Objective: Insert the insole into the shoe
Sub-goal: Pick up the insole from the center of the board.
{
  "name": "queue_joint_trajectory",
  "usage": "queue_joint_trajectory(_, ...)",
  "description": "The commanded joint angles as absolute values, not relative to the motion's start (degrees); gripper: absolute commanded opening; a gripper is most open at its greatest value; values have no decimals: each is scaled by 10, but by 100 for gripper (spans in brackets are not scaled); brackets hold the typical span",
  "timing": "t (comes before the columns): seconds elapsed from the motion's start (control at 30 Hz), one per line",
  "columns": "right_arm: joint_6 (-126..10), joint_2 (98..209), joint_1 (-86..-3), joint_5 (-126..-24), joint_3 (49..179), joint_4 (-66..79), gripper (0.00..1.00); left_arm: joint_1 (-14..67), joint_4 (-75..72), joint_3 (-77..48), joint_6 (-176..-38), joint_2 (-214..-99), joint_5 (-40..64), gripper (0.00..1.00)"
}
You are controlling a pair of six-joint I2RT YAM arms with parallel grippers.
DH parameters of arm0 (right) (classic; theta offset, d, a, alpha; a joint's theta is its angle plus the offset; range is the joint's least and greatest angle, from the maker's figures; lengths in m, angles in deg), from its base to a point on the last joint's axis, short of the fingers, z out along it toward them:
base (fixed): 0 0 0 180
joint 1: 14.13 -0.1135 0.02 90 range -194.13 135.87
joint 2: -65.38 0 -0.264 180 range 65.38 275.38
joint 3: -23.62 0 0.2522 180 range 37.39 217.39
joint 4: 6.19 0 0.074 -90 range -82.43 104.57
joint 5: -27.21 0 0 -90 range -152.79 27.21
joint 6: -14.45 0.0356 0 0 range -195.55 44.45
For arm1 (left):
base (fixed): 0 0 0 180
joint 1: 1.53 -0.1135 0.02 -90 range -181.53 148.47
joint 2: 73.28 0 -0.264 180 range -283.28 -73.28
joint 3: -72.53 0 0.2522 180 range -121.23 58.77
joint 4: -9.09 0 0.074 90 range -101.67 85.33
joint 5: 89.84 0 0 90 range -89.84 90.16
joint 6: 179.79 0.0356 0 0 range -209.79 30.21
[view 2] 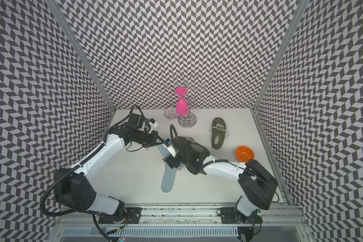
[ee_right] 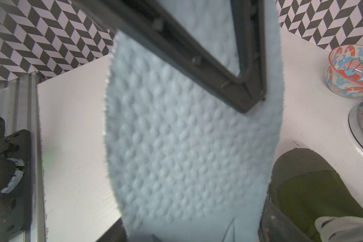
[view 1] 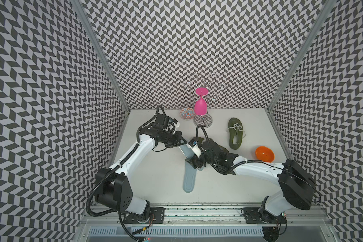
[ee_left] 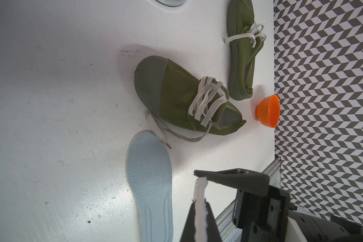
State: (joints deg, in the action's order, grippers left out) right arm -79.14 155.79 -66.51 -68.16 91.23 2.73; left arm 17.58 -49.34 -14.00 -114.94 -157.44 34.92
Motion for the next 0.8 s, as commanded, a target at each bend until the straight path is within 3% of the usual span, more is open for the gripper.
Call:
queue_joint_trajectory(0.0,-796,1561,-667,-663,930,-4,80,179,-486,-134,-1142,-1547,359,0)
queue_joint_trajectory(0.37,-806,1556,-659,-657,949,-3,76,187,-474,-117,-1130,-1534,370,0)
queue_joint_trajectory(0.77,-820,1542,-659,-667,929,1,54,189,-468,-114,-1138,-1539,358,0)
